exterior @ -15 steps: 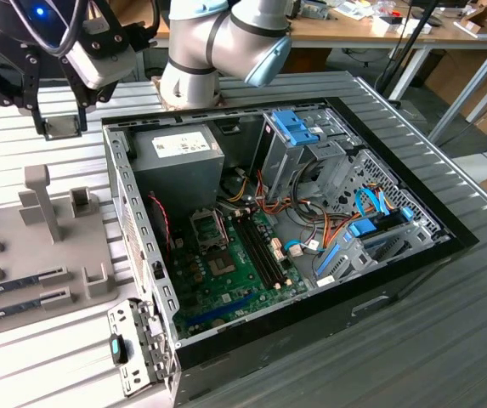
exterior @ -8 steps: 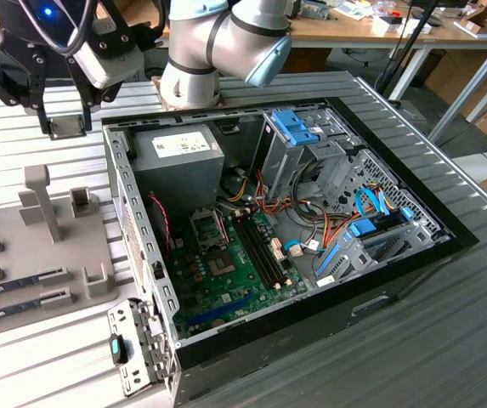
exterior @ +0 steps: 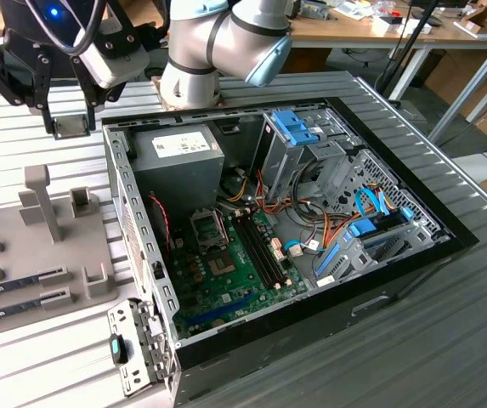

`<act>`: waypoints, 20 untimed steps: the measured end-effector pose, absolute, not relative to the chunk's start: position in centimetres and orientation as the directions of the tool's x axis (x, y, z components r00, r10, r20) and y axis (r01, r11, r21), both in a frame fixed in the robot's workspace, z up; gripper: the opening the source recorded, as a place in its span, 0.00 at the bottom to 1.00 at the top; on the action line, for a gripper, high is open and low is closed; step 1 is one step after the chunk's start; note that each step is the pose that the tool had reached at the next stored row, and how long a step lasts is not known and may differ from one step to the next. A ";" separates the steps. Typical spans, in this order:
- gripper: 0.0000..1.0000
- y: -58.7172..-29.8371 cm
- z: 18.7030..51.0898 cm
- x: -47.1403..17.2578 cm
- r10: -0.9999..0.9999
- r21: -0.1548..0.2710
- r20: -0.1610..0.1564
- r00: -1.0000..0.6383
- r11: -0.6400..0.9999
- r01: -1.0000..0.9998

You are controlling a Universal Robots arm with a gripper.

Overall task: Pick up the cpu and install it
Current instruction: 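Pick up the cpu and move it towards the insertion slot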

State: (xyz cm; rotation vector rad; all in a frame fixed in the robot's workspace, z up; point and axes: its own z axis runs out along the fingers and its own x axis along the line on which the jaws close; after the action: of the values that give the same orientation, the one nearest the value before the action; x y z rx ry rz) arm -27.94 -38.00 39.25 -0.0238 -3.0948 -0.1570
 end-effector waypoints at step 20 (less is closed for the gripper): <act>0.47 -38.0 39.2 -27.1 0.013 0.101 0.043 -0.999 0.995 0.017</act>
State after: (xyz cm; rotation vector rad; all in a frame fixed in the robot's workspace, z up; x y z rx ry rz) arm -27.05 -38.00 39.20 -0.0237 -3.0949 -0.1571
